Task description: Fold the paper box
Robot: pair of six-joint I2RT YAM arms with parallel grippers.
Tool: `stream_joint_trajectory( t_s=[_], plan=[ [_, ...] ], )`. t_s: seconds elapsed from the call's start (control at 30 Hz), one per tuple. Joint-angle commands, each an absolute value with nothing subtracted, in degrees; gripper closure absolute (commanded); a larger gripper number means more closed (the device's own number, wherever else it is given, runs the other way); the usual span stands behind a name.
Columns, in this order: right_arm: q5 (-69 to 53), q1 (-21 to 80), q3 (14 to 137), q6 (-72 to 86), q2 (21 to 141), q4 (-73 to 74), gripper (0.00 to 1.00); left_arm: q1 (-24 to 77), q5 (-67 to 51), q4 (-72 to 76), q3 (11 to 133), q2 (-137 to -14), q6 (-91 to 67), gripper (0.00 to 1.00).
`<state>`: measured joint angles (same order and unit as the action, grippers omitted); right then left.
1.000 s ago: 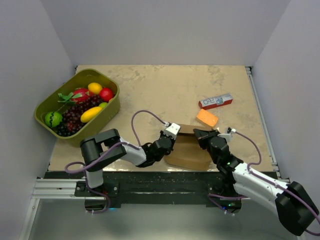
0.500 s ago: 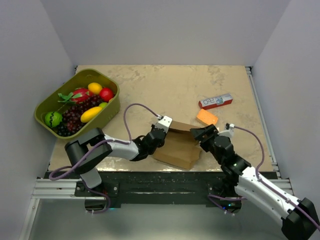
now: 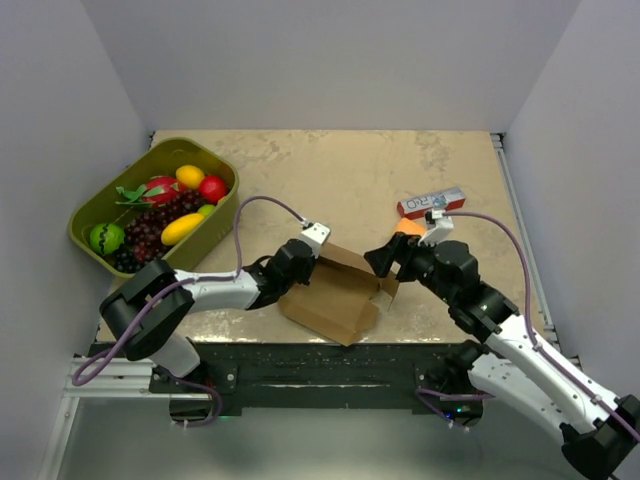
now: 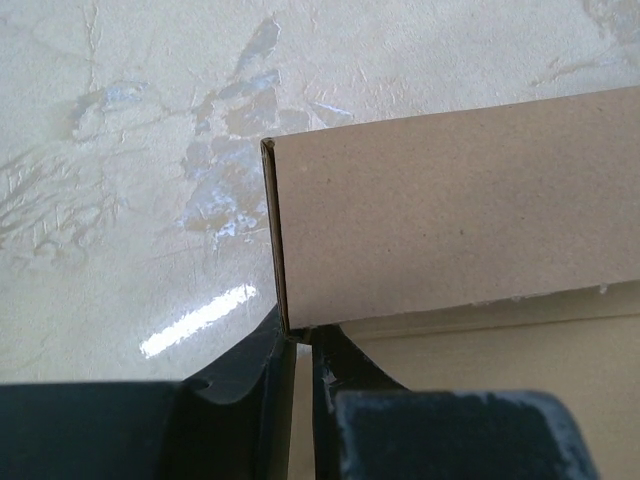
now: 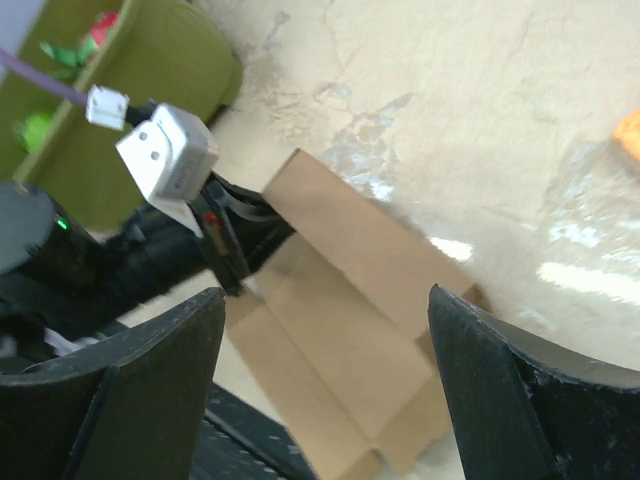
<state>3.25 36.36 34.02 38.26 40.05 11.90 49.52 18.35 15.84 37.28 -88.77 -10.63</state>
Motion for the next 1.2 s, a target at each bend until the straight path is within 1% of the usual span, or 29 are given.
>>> stream_joint_trajectory(
  t_s=[0.0,0.17,0.4,0.53,0.7,0.77,0.9,1.1,1.17],
  plan=[
    [2.19,37.0,34.28,24.09,41.12,17.14,0.17,48.96,13.55,9.85,38.23,-88.77,-7.91,1.0],
    [6.23,39.63,33.66,22.33,43.41,16.35,0.2,48.96,10.99,6.25,39.37,-88.33,-7.38,1.0],
    [17.04,51.67,36.56,21.18,52.55,13.1,0.21,47.73,6.95,4.66,39.99,-87.18,-7.03,1.0],
    [27.04,57.56,38.05,19.51,57.12,11.6,0.2,47.11,5.45,4.4,40.43,-87.89,-6.86,1.0],
    [34.44,62.48,40.16,17.4,64.5,10.81,0.19,46.85,5.1,4.22,40.43,-87.63,-6.86,1.0],
    [40.3,65.72,40.43,17.23,66.0,9.85,0.19,46.76,4.83,4.22,40.43,-87.63,-6.77,1.0],
    [47.8,68.29,42.62,17.66,71.44,10.01,0.2,46.76,4.31,3.96,40.52,-87.54,-6.77,1.0],
    [57.11,71.45,47.36,23.54,78.39,15.98,0.24,46.67,4.74,4.22,40.34,-87.19,-6.77,1.0],
    [58.62,72.5,48.42,25.21,81.29,17.31,0.29,46.67,5.27,4.74,40.17,-87.19,-6.86,1.0]
  ],
)
